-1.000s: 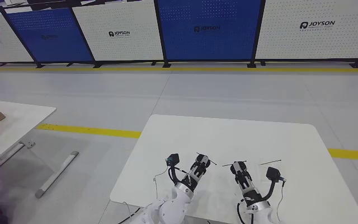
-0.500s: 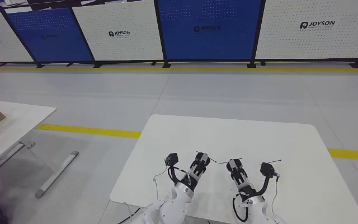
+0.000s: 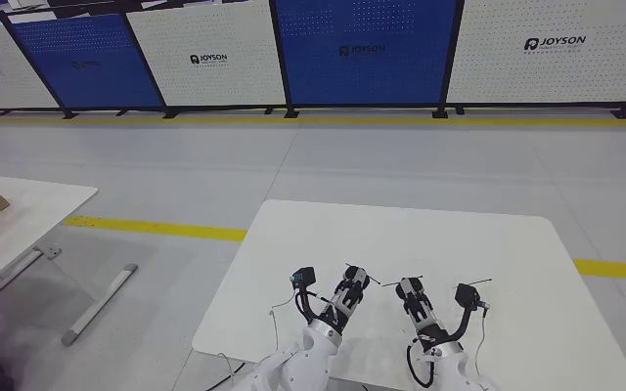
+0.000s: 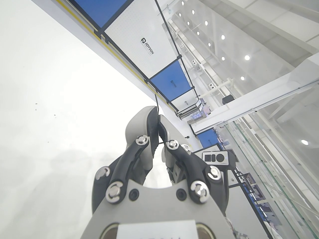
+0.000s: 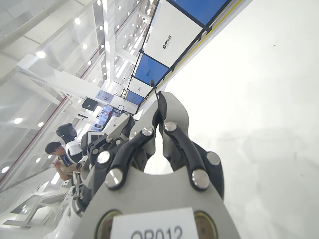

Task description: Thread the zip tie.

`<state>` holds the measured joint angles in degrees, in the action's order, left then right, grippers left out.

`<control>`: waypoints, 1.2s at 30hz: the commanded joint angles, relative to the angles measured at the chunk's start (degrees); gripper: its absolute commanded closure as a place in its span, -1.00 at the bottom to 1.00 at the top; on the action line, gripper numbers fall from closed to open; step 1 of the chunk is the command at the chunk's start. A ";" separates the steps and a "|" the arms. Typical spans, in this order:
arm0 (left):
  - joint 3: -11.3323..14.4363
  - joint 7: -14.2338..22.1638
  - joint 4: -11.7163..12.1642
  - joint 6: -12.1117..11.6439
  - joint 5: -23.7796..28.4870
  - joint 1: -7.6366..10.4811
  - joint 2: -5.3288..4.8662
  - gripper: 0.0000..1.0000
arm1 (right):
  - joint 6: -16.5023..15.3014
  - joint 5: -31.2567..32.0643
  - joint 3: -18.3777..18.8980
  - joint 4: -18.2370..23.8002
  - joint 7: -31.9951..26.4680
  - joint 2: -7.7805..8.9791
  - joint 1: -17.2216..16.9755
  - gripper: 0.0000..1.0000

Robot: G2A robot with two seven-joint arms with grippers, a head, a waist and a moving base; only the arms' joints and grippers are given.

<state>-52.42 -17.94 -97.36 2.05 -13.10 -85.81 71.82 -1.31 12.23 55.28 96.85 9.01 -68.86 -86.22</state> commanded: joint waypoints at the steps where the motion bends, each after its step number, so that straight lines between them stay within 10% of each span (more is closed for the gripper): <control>1: 0.00 0.00 0.00 0.00 0.00 0.00 0.00 1.00 | -1.57 -0.21 0.32 0.03 0.34 -0.08 -0.39 1.00; 36: 0.00 0.00 0.00 0.00 0.00 0.00 0.00 1.00 | -3.11 0.61 0.68 -2.23 -0.33 -2.26 0.36 1.00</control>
<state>-52.42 -17.93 -97.36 2.05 -13.11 -85.81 71.82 -4.36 12.69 55.99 94.58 8.53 -71.05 -85.80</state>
